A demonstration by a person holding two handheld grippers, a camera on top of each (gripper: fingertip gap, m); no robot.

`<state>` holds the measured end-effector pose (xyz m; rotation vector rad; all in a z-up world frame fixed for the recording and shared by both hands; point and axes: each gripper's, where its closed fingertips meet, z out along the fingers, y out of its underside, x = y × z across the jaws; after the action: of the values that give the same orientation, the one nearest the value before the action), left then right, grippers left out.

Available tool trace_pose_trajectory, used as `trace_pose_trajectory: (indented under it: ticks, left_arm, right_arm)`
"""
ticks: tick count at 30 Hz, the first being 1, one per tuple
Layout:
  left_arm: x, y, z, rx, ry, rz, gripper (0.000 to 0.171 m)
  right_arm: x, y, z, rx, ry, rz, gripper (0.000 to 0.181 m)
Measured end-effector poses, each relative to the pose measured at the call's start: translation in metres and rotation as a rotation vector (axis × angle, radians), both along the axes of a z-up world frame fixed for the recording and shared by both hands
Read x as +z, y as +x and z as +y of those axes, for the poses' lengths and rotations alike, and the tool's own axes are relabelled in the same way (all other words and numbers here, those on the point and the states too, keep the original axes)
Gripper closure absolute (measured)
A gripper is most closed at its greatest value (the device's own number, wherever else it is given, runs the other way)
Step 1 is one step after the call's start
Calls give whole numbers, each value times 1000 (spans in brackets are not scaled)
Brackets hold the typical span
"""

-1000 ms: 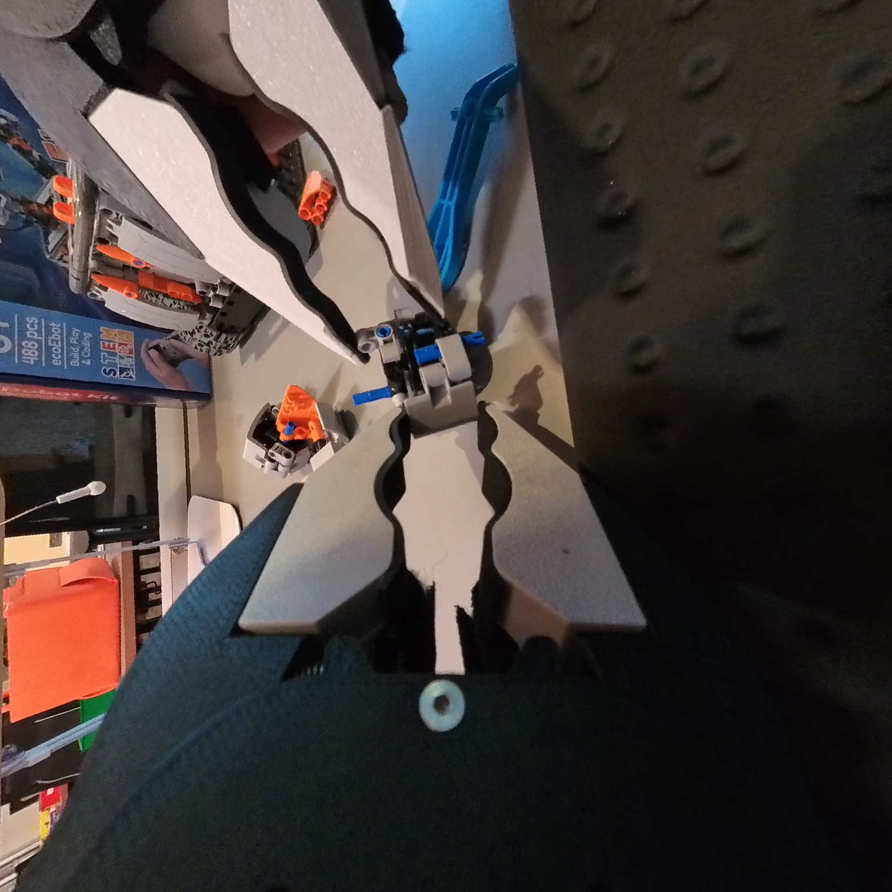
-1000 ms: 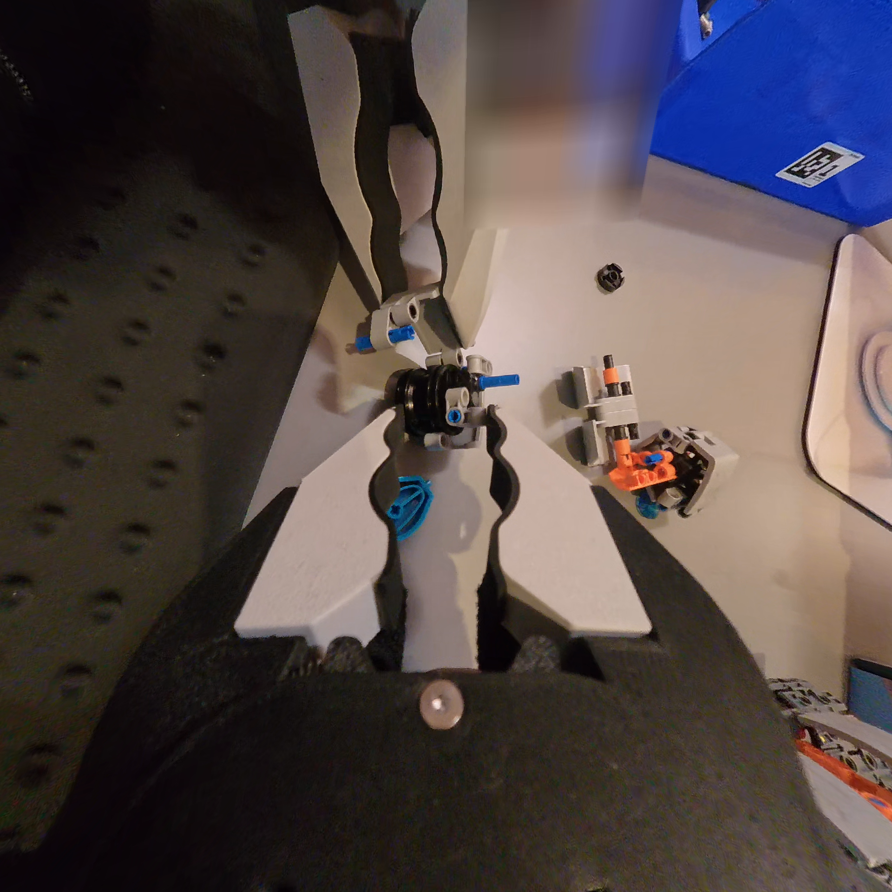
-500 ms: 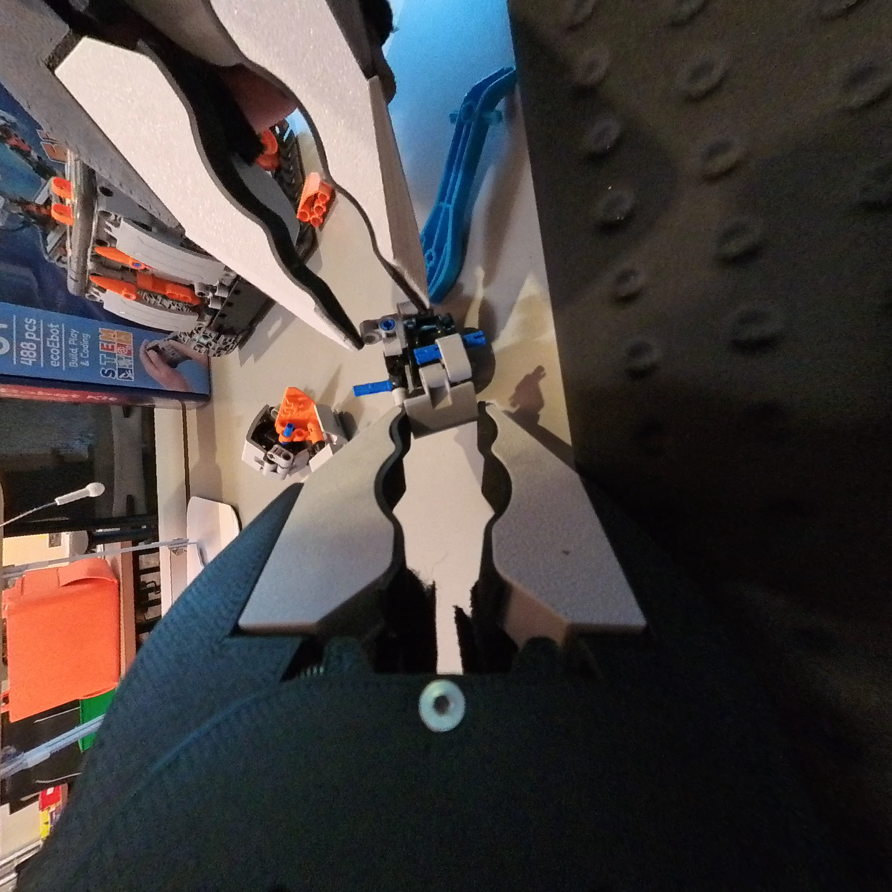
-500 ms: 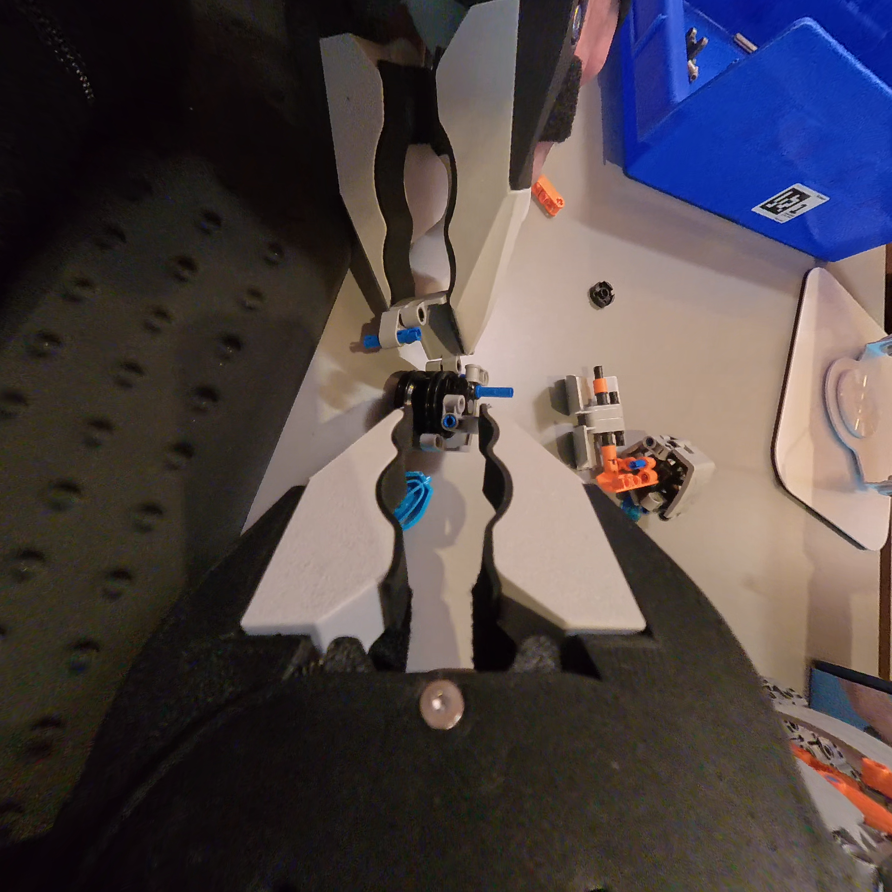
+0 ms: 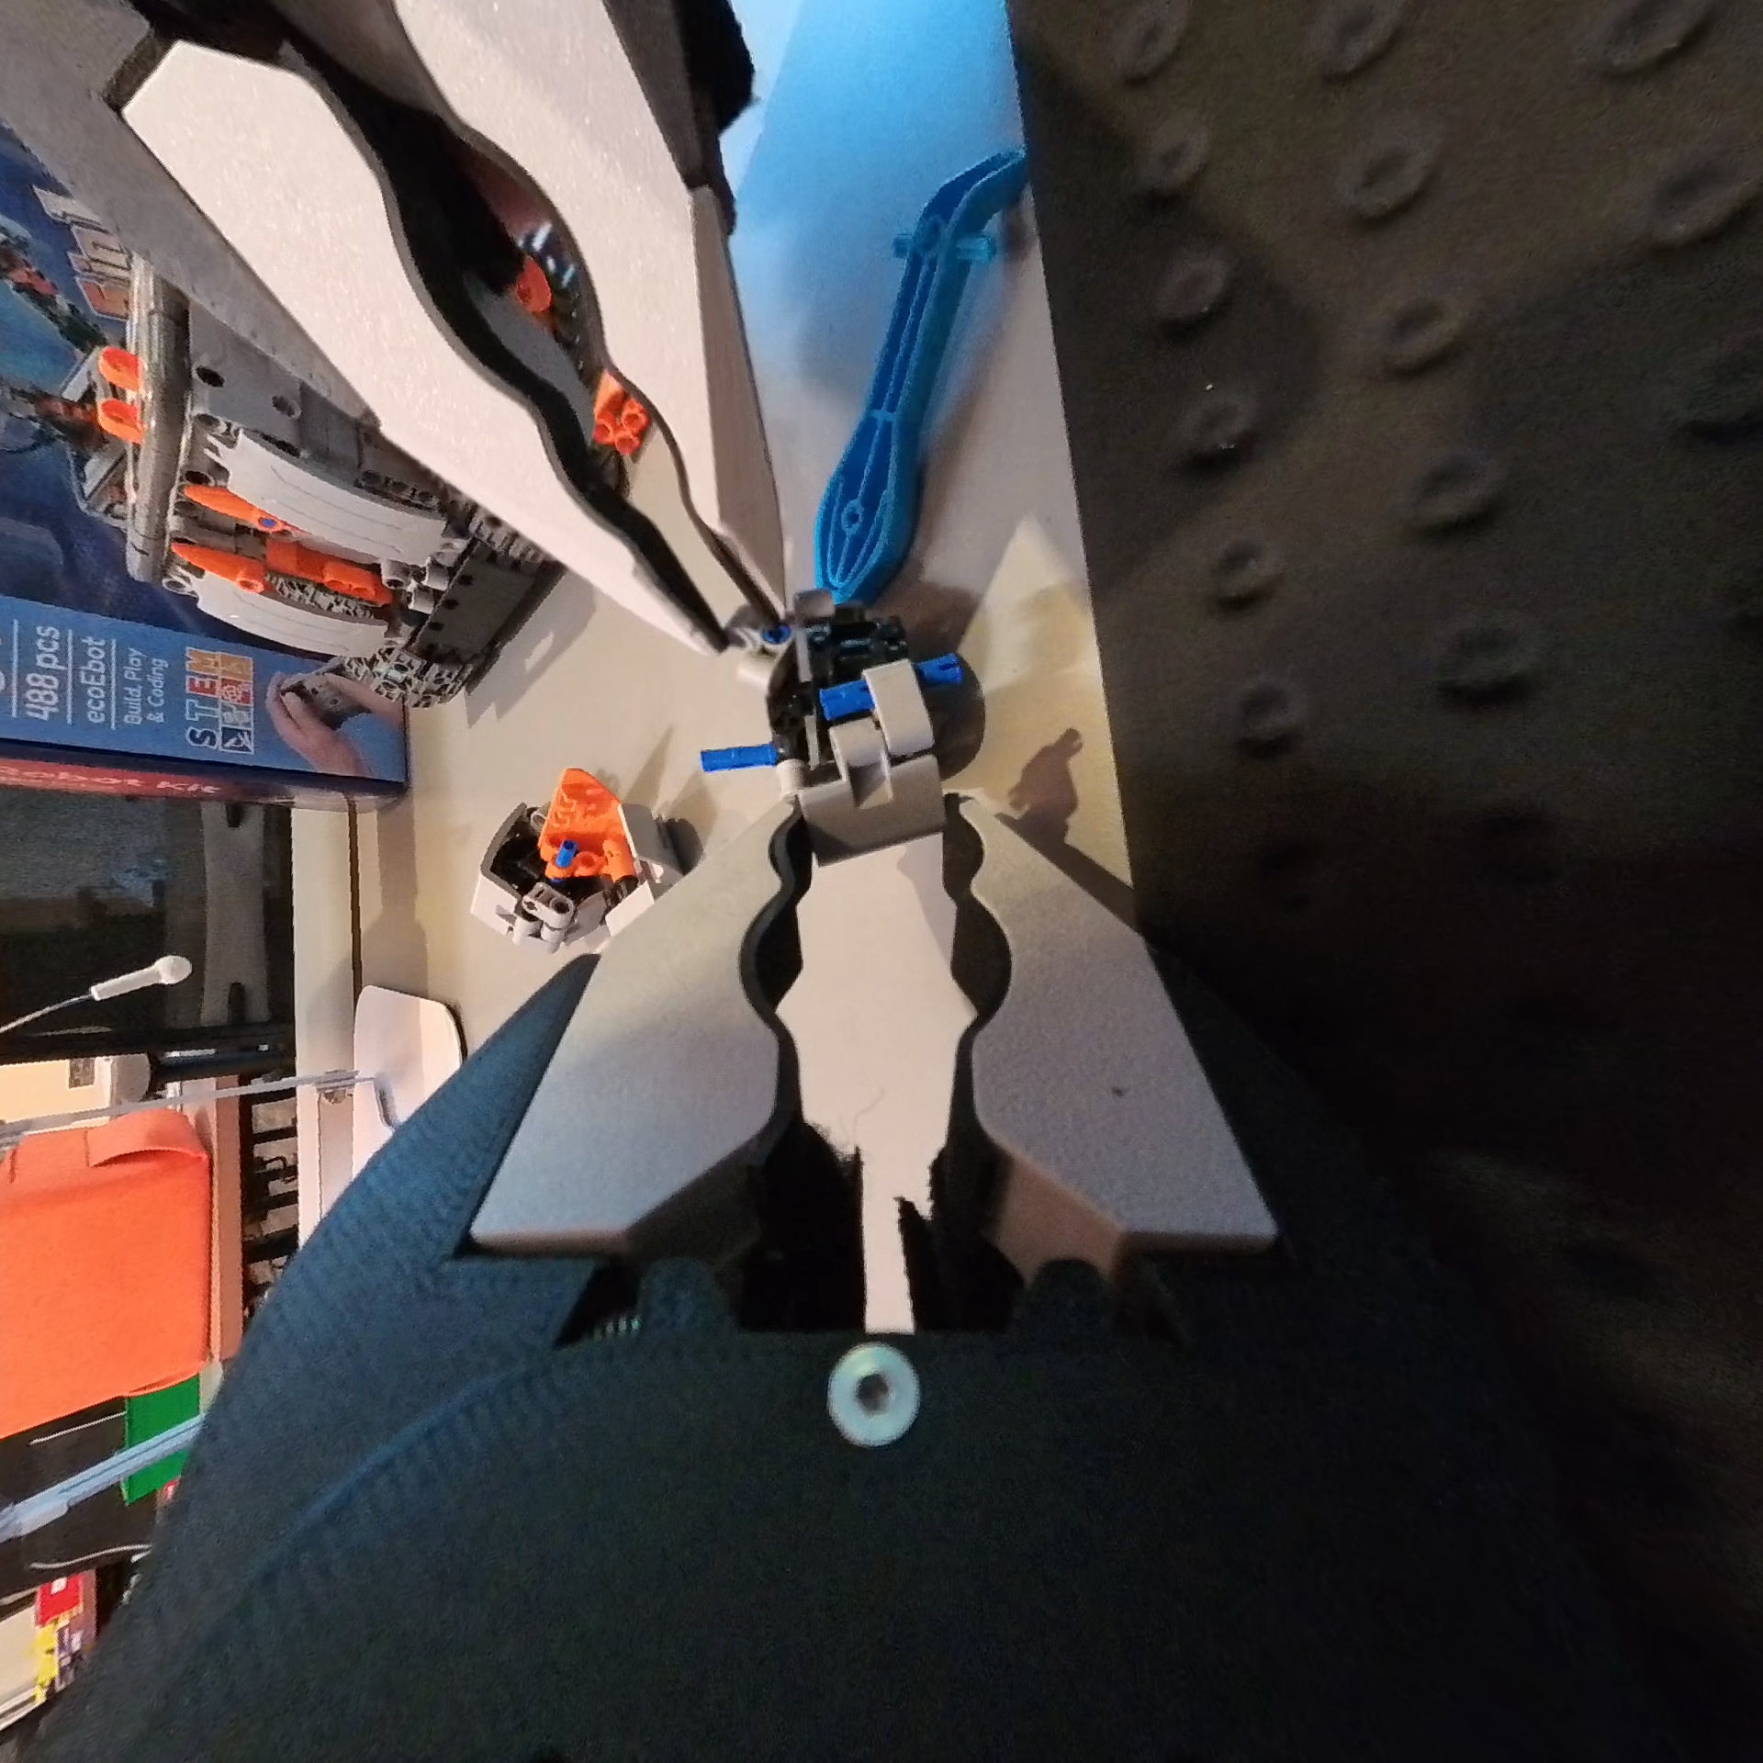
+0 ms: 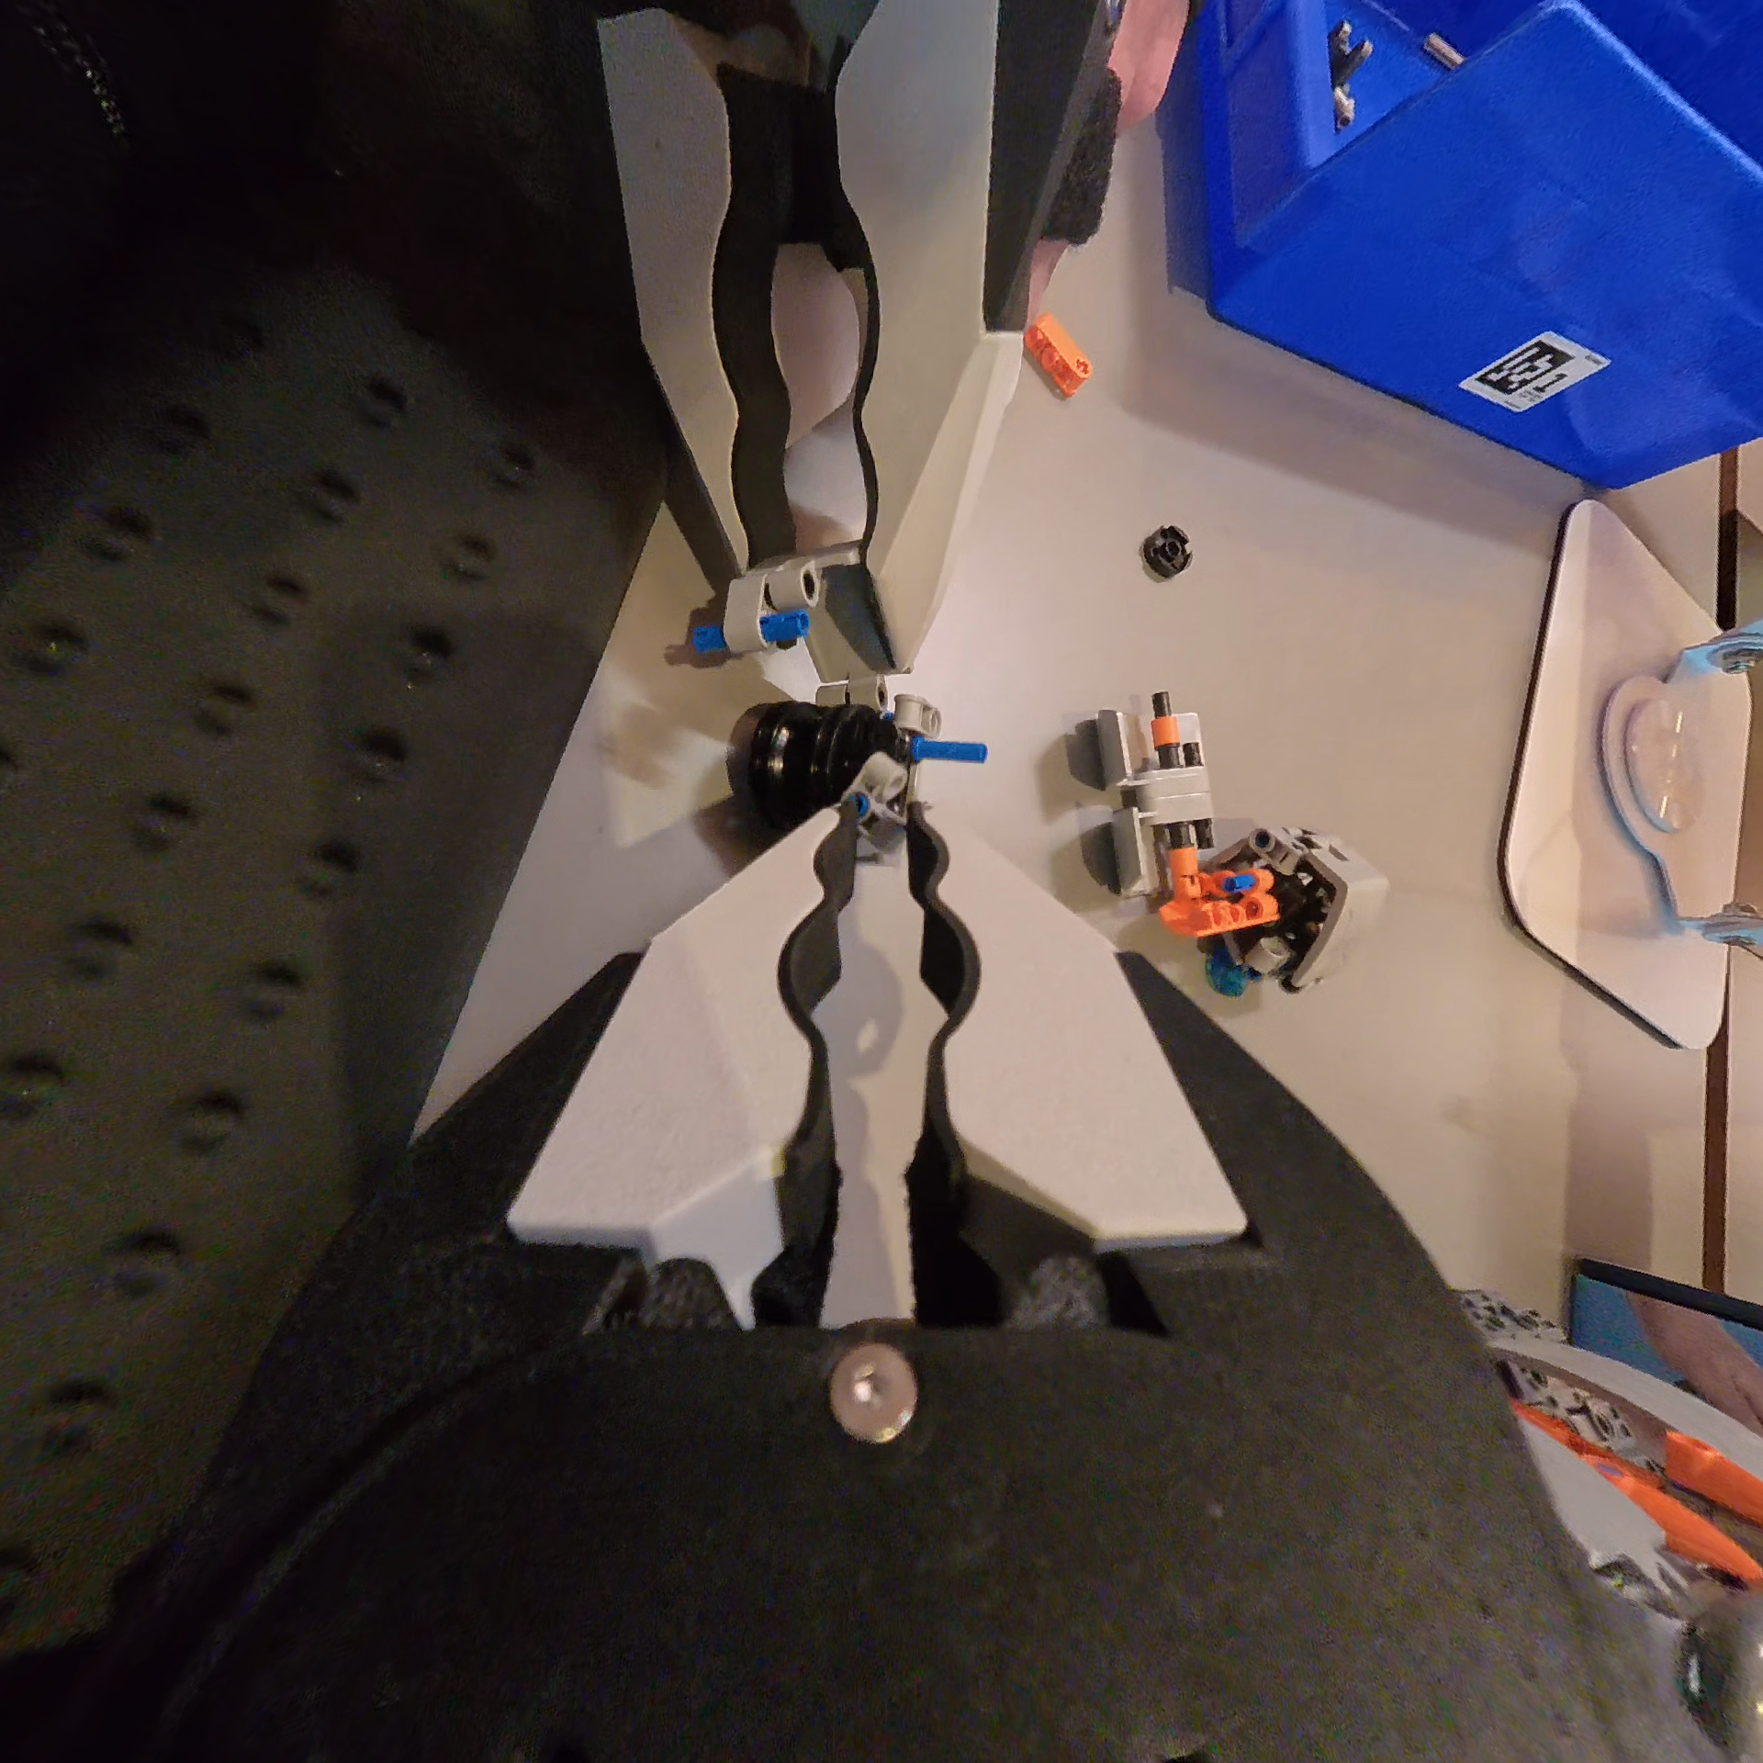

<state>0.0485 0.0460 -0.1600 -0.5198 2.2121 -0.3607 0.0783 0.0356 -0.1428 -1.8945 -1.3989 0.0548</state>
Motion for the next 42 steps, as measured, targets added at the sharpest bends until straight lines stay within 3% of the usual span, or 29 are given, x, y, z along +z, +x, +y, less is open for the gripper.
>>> trace_pose_trajectory:
  ticks: [7,19,27,37,42]
  left_arm:
    - [0,0,-1,-5,-8,4,147]
    - [0,2,3,9,-42,9,146]
    - [-1,3,11,59,-199,57,146]
    - [-5,8,25,172,-349,121,145]
    - [-6,8,24,181,-351,131,143]
  right_arm:
    - [-4,2,-4,5,-31,-7,178]
    - [4,4,3,-37,-30,82,164]
    - [-5,11,7,-83,-63,78,147]
    - [-13,18,10,-106,-73,85,146]
    - [-13,20,13,-118,-67,94,146]
